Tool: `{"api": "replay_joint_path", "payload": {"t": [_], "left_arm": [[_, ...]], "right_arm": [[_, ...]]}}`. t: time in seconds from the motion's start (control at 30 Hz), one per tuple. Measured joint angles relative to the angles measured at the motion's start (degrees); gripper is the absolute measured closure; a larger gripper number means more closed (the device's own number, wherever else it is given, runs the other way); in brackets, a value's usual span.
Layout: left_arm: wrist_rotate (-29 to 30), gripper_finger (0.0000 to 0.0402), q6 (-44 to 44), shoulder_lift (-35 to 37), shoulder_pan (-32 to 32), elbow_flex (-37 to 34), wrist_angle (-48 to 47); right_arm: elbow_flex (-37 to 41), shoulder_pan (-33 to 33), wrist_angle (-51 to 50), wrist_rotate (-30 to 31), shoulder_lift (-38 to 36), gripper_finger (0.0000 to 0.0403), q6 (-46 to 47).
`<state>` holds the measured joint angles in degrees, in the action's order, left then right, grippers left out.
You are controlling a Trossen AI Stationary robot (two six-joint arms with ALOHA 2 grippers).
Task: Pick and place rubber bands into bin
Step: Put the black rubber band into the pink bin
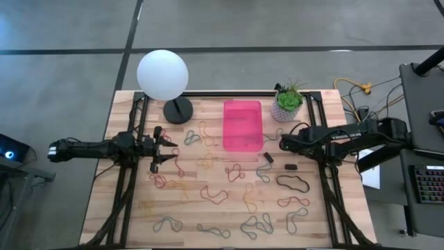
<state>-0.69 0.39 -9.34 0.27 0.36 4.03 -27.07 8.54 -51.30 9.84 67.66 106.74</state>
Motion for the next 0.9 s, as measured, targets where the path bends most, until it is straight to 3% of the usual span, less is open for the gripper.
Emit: {"api": "replay_joint_path", "payload": {"t": [0.17, 0.5, 0.63, 0.9], "left_arm": [[0.0, 0.0228, 0.0, 0.0, 0.0, 0.0, 0.0], [0.0, 0.0228, 0.0, 0.0, 0.0, 0.0, 0.0], [0.0, 0.0228, 0.0, 0.0, 0.0, 0.0, 0.0], [0.0, 0.0228, 0.0, 0.0, 0.0, 0.0, 0.0]], "right_arm": [[0.2, 0.4, 0.4, 4.1, 0.0, 0.0220, -0.4], [1.8, 0.8, 5.1, 1.6, 0.0, 0.0385, -9.3], [-2.9, 0.3, 8.5, 2.5, -0.1, 0.0393, -18.8], [-24.8, -0.5, 10.8, 13.0, 2.3, 0.0393, -43.9]]}}
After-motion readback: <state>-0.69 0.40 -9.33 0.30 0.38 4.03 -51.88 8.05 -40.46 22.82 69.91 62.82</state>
